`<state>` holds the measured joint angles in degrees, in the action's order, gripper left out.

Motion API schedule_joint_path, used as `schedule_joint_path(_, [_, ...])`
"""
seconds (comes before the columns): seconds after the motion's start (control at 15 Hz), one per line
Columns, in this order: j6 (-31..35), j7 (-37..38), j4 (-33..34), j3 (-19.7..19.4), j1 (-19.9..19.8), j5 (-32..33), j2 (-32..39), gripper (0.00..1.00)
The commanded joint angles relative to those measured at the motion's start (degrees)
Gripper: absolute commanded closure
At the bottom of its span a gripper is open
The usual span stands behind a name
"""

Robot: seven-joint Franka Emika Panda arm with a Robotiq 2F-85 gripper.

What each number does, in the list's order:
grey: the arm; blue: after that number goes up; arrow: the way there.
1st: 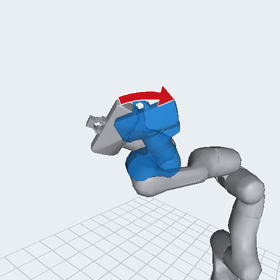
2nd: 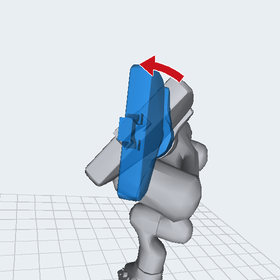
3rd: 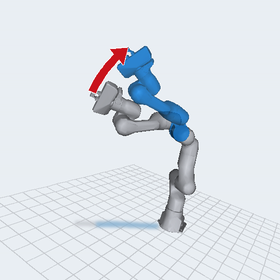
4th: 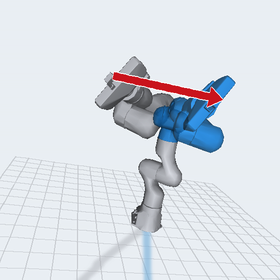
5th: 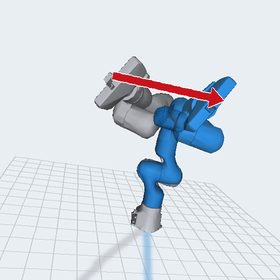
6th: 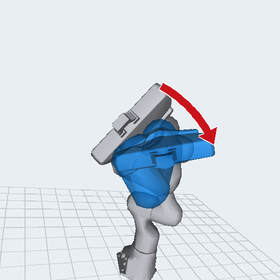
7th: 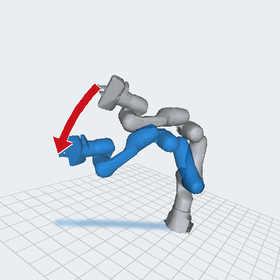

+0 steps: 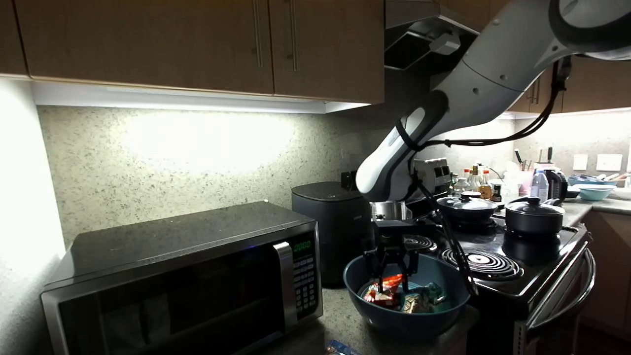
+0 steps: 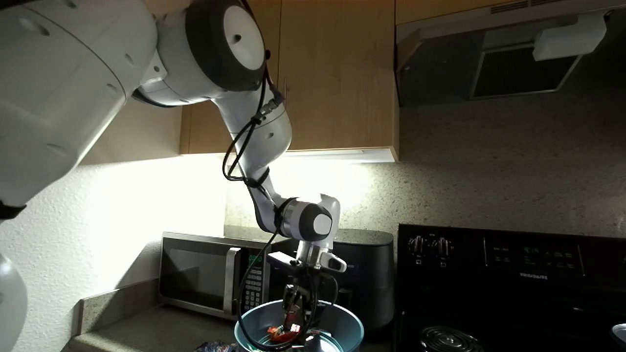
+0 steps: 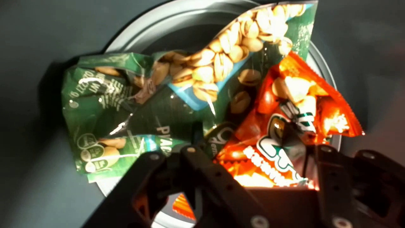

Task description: Remove the wrappers from the bowl

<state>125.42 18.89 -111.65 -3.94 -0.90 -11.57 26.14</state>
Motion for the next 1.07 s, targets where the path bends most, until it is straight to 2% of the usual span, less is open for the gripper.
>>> schedule_joint_path(0.0, [2.2,-2.7,1.1,0.6,-0.4,0.1,1.3,0.59])
schedule_joint_path(0.33, [3.0,-3.6,1.6,0.5,-0.3,0.6,1.7,0.92])
schedule_joint_path(0.6, [3.0,-4.5,-0.6,1.2,-0.5,-0.6,-1.9,0.97])
schedule_joint_path(0.67, [3.5,-5.2,-1.6,1.5,-0.4,-0.6,-3.5,0.94])
schedule_joint_path(1.0, [6.4,-13.1,-6.7,4.1,-0.7,-2.4,-13.2,0.93])
